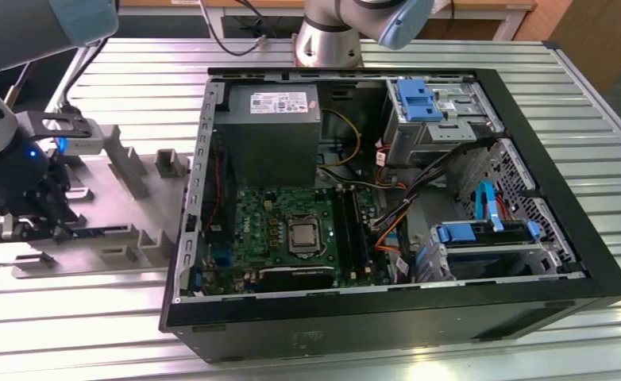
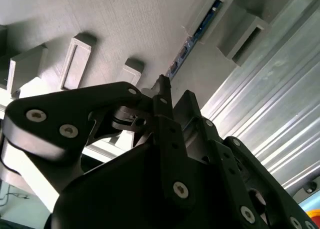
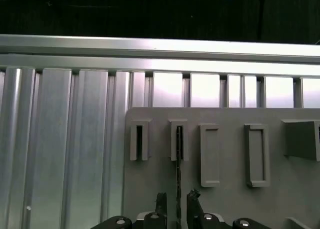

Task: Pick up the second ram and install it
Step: 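Pick up the second ram and move it above second insertion slot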

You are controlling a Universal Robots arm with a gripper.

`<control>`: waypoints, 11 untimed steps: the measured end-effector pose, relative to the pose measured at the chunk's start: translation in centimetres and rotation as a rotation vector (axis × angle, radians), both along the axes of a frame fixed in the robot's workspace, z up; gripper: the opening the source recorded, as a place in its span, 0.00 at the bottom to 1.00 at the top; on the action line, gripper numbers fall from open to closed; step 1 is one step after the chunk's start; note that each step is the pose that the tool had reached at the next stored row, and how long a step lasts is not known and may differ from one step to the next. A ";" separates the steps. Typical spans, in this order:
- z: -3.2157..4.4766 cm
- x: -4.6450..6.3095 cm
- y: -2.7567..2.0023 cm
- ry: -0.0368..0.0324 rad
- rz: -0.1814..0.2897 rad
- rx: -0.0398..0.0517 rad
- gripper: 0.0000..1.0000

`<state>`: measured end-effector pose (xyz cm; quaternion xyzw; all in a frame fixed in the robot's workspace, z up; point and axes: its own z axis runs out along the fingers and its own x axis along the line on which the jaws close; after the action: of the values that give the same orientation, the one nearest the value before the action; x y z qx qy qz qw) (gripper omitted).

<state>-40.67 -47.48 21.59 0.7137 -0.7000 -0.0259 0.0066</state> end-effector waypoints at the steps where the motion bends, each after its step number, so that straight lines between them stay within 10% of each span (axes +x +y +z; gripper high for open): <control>1: -0.14 0.0 0.00 0.0000 0.017 0.0000 0.30; 11: -1.45 -0.6 0.55 -0.0001 0.073 0.0000 0.30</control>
<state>-41.28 -46.93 20.14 0.7388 -0.6734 -0.0256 0.0075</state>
